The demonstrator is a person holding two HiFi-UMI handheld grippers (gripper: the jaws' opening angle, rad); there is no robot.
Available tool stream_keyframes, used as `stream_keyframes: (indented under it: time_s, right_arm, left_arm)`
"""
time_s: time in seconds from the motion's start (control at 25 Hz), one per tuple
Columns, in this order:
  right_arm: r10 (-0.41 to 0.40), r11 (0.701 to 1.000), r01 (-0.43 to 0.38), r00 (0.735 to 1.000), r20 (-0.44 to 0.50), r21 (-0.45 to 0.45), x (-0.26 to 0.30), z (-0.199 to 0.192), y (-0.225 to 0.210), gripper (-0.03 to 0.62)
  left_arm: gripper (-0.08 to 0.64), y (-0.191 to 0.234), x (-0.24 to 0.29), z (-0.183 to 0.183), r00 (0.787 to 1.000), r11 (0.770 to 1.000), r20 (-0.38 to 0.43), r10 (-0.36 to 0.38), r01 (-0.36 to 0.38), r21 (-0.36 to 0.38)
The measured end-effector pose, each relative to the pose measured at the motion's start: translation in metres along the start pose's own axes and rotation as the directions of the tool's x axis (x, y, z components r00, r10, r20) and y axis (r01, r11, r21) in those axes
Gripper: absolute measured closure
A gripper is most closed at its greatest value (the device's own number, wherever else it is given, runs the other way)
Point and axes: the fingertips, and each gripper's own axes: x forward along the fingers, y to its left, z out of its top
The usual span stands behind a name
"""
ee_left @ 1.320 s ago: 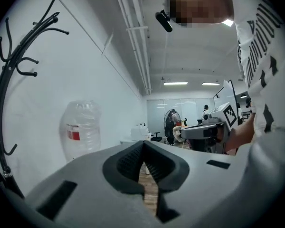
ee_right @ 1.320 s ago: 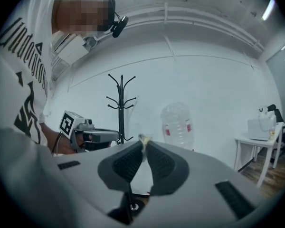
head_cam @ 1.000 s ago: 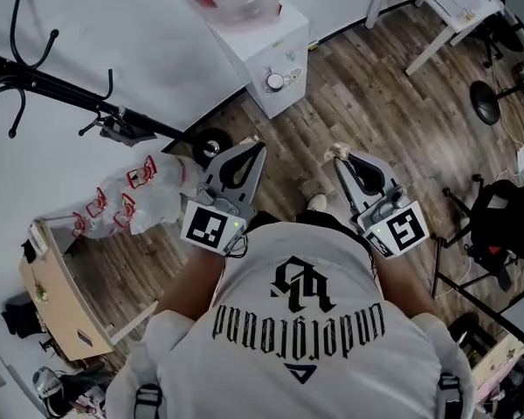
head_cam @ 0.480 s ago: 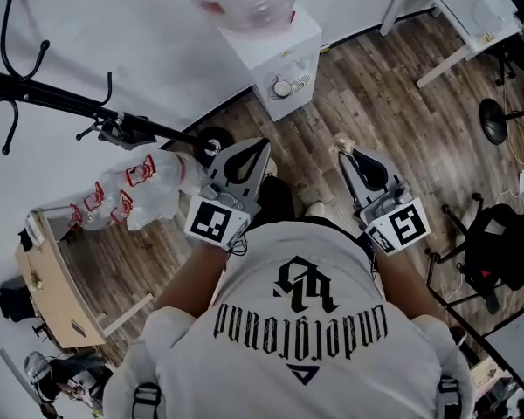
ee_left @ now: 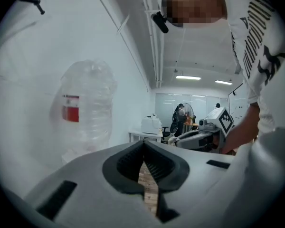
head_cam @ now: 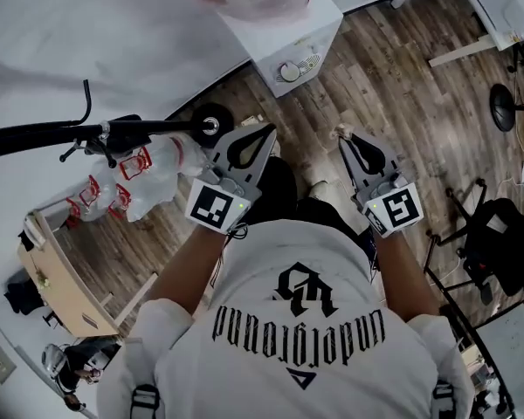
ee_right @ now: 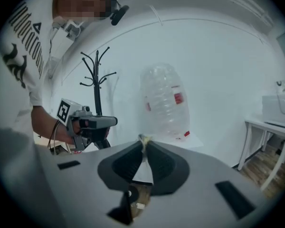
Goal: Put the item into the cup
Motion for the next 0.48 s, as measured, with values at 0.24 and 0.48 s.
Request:
stream_keyframes:
  time_s: [0.24, 0.48]
  right_arm:
    - [-0.014, 1.000, 0.016, 0.996, -0.092, 0.026, 0.067, -0.068, -0.028, 0.549]
    - [-0.032, 0.996, 0.048, 0.981, -0.192, 0.076, 0.142, -0.153, -0.075, 0.549]
  left_arm:
    - [0.552, 0.052, 0.027, -0.082, 0.993, 1.000, -0.113, -0.022, 0.021, -0.006]
    - [0.552, 0.098, 0.072, -0.166, 0.981, 0.999, -0.193, -0.038, 0.039, 0.000]
